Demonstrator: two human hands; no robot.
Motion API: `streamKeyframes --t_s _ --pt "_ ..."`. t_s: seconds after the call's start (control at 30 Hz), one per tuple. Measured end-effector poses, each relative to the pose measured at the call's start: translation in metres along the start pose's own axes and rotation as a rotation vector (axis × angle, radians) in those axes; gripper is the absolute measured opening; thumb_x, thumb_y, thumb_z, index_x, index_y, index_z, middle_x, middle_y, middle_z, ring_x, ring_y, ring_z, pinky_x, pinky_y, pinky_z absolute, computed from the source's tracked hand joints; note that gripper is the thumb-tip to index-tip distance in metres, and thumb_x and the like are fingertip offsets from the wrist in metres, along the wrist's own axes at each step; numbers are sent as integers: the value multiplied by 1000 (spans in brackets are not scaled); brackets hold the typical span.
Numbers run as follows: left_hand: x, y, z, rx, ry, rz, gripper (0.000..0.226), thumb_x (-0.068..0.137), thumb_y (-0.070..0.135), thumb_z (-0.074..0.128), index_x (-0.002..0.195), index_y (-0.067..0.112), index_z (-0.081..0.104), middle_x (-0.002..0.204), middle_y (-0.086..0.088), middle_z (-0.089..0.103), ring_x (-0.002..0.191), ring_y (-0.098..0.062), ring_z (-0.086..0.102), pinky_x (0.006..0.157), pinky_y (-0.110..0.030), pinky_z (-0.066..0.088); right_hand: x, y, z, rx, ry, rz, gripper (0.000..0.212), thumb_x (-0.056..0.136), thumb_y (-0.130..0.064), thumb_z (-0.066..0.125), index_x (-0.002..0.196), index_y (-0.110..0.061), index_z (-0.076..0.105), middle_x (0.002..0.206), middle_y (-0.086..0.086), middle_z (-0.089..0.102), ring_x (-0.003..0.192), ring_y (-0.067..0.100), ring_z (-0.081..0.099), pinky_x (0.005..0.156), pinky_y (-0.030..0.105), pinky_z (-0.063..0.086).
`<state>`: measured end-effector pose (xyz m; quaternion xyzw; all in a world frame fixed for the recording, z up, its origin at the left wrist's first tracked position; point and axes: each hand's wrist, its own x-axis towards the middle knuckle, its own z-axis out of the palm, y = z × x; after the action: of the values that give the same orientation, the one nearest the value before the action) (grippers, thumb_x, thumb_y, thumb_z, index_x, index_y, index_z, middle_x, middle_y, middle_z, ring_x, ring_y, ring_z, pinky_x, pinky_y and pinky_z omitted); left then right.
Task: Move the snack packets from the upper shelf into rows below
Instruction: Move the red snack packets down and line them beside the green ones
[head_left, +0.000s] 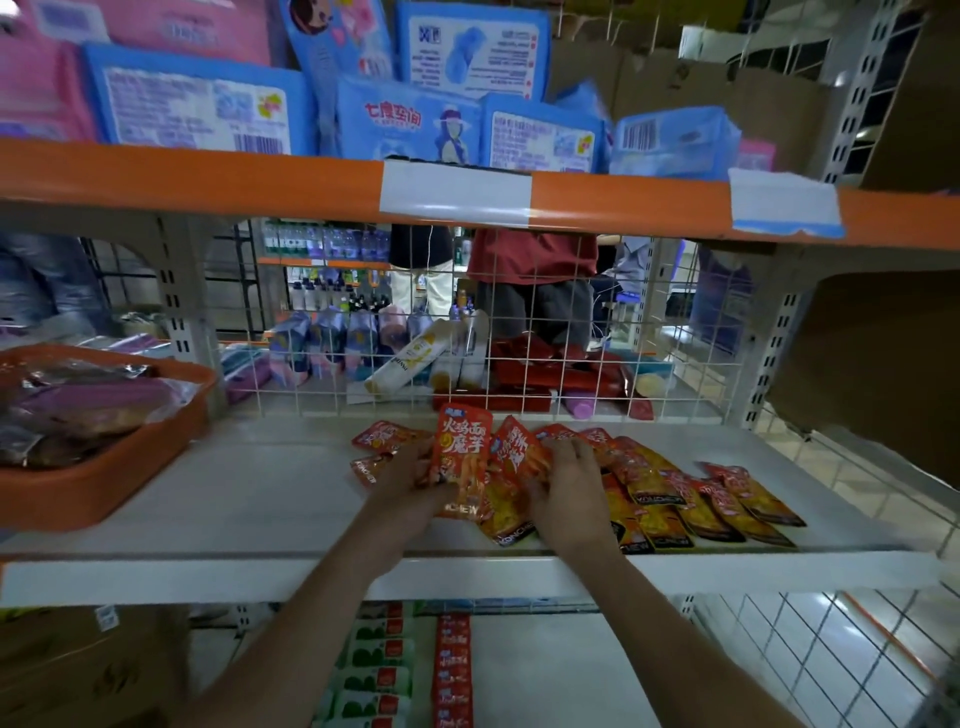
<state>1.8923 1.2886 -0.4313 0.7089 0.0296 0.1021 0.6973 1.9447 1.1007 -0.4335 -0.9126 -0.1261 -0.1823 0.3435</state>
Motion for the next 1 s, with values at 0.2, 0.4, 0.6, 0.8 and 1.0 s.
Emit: streamKeyframes --t_s 0.2,0.4,0.6,0.8,1.0 --pt "-5 3 -1 -7 -29 27 55 81 -8 71 119 29 57 114 -2 72 103 -17 70 88 -37 55 -5 -5 -8 153 16 24 29 90 -13 63 112 -22 47 91 -3 64 76 15 62 62 31 49" --pt "-3 1 -2 -12 -65 79 57 80 -11 70 117 31 58 112 -1 74 102 -17 71 88 -39 57 0 -8 -22 413 -17 46 37 88 -5 68 109 -33 55 96 -23 60 86 -4 56 72 14 46" --pt "-1 -2 -4 -42 -88 90 52 81 -11 70 117 25 58 110 -1 74 101 -15 71 80 -32 57 1 -8 -26 690 -38 219 20 80 2 75 89 -14 65 96 4 72 90 23 70 81 45 59" --pt "0 -4 -5 -63 -83 91 52 81 -11 71 119 21 59 110 -1 73 101 -15 70 84 -33 56 -1 -9 -37 779 -194 251 17 86 0 71 95 -14 73 95 4 78 89 22 74 82 40 59" --pt "-6 0 -3 -23 -83 103 57 79 -6 76 126 21 59 116 -3 72 109 -19 68 92 -42 56 -12 -6 -57 698 -293 131 24 83 0 75 99 -16 66 91 5 77 86 24 73 81 43 59"
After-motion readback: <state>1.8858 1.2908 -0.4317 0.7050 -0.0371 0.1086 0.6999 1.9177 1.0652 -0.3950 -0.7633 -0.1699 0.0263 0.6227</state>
